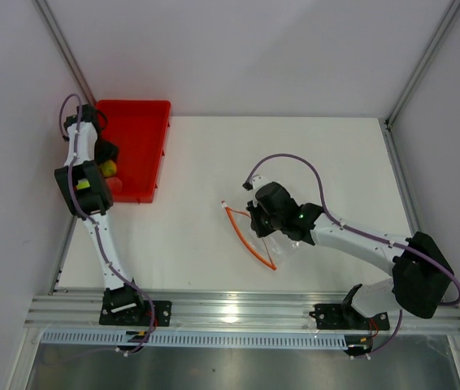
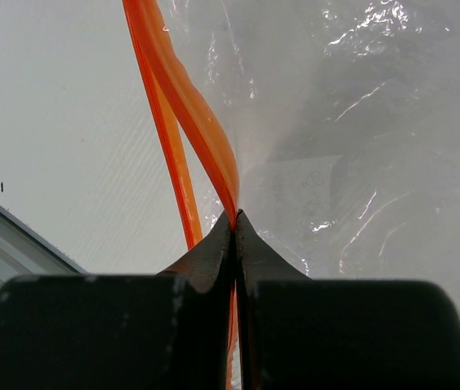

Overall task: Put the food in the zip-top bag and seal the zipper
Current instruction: Pick up the fake fruit from the bin.

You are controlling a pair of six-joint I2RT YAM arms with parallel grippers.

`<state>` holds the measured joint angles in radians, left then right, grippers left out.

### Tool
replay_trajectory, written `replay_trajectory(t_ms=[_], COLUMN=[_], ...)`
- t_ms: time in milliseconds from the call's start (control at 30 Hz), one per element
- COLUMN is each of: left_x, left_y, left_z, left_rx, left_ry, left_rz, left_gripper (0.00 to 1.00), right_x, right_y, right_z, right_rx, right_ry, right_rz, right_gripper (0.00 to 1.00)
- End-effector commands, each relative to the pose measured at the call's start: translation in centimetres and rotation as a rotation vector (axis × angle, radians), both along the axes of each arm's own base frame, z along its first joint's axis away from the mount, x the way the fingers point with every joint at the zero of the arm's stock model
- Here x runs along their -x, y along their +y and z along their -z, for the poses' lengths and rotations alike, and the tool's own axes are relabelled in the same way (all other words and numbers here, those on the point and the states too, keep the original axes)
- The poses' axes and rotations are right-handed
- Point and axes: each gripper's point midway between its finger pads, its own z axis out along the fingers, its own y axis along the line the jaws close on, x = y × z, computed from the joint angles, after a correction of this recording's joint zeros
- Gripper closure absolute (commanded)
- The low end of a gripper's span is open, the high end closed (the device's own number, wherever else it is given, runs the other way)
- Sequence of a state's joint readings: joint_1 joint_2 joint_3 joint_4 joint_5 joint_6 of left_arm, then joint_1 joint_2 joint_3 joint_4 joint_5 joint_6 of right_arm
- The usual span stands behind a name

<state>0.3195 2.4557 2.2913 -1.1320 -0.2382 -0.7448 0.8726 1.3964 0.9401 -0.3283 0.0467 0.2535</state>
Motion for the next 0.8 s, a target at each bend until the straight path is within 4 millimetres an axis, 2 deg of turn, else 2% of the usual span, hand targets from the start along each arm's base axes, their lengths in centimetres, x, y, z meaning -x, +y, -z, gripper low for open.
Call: replay_trajectory(t_ms=[0,167,233,267,400,433,500,533,667,700,767], left_x=[-0.8,-1.1,-0.5,-0.3,-0.7,-0.7,-1.1,-1.3,-1.5,-1.1,-0.9], left_y=[0.4,0.4,0.3,0.3,0.3,0.2,-0.1,-0.1,-1.1,-1.3,-2.2], left_z=[-1.3,-2.0,-1.7,-1.2,-3.4,-3.8,-4.8,-6.0,-9.0,-8.8,-11.0], left_rx=[0.007,-0.007,-0.005,-0.008,-0.038,-0.044,-0.052,-0.067,-0.095,-0.096,-0.106], left_ry=[-0.046,-0.083,-0.069,-0.065,-0.129,-0.137,-0.166,-0.189,-0.242,-0.235,-0.289], left_rz=[-0.011,0.005,0.005,0.010,0.035,0.048,0.074,0.093,0.121,0.121,0.134], left_gripper=[0.29,0.43,0.46,0.52,0.75,0.87,0.99,0.99,0.99,0.99,0.99], right_x=[-0.5,-0.6,-0.7,-0.8,-0.9,-0.9,-1.1,-1.2,-1.6,-1.8,-1.7], right_y=[0.6,0.6,0.5,0.5,0.2,0.1,0.2,0.1,0.3,0.4,0.6], right_z=[-0.4,-0.5,-0.7,-0.9,-1.4,-1.3,-1.7,-1.7,-2.7,-3.1,-3.4], right_rx=[-0.029,-0.024,-0.020,-0.020,-0.016,-0.009,-0.009,-0.004,-0.006,-0.015,-0.020], right_ry=[-0.012,-0.014,-0.016,-0.019,-0.032,-0.034,-0.042,-0.045,-0.062,-0.068,-0.067], right_rz=[0.005,0.006,0.012,0.015,0.024,0.025,0.028,0.029,0.035,0.036,0.035], right_gripper=[1.00,1.00,1.00,1.00,1.00,1.00,1.00,1.00,1.00,1.00,1.00])
